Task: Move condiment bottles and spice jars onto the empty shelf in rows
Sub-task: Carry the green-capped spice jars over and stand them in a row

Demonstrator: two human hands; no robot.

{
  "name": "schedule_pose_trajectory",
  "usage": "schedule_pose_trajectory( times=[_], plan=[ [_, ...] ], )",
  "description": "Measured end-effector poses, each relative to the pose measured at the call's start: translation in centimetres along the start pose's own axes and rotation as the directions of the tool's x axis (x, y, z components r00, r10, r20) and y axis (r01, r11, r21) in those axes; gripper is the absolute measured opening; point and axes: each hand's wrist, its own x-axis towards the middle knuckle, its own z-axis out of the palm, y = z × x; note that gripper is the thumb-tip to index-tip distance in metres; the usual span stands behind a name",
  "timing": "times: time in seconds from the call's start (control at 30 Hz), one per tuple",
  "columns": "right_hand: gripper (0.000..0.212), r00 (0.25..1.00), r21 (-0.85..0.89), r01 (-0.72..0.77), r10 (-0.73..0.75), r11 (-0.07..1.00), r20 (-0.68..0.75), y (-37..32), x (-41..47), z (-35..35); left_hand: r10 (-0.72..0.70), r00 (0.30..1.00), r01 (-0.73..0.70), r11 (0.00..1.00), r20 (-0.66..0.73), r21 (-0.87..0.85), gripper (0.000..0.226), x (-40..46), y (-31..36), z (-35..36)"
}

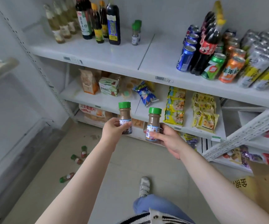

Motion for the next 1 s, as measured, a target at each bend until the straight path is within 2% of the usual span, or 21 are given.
schedule_pose_trajectory(
  times=[0.2,0.33,0.5,0.8,1.0],
  plan=[
    [0.038,0.998,-0.022,0.042,-0.041,0.999,0.045,-6.3,10.3,-1.3,0.091,0.994,-0.089,0.995,-0.053,0.039,0.034,10.0,6.5,0.6],
    [0.037,0.995,-0.058,0.092,-0.09,0.994,0.04,-10.9,16.2,-2.0,0.178,0.984,-0.179,0.983,-0.032,-0.043,0.026,16.2,11.2,1.0],
    [0.029,0.982,-0.082,0.161,-0.168,0.984,-0.087,-15.4,22.8,-2.3,0.223,0.975,-0.223,0.971,-0.004,-0.082,0.023,24.9,16.7,0.8],
    [0.029,0.92,-0.058,0.209,-0.216,0.976,-0.328,-18.9,33.6,-0.5,0.279,0.948,-0.299,0.945,0.155,0.13,0.031,41.4,21.8,2.5],
    [0.028,0.874,-0.003,0.234,-0.211,0.972,-0.438,-20.4,37.2,0.4,0.297,0.925,-0.354,0.899,0.237,0.256,0.033,47.3,22.7,3.9]
  ],
)
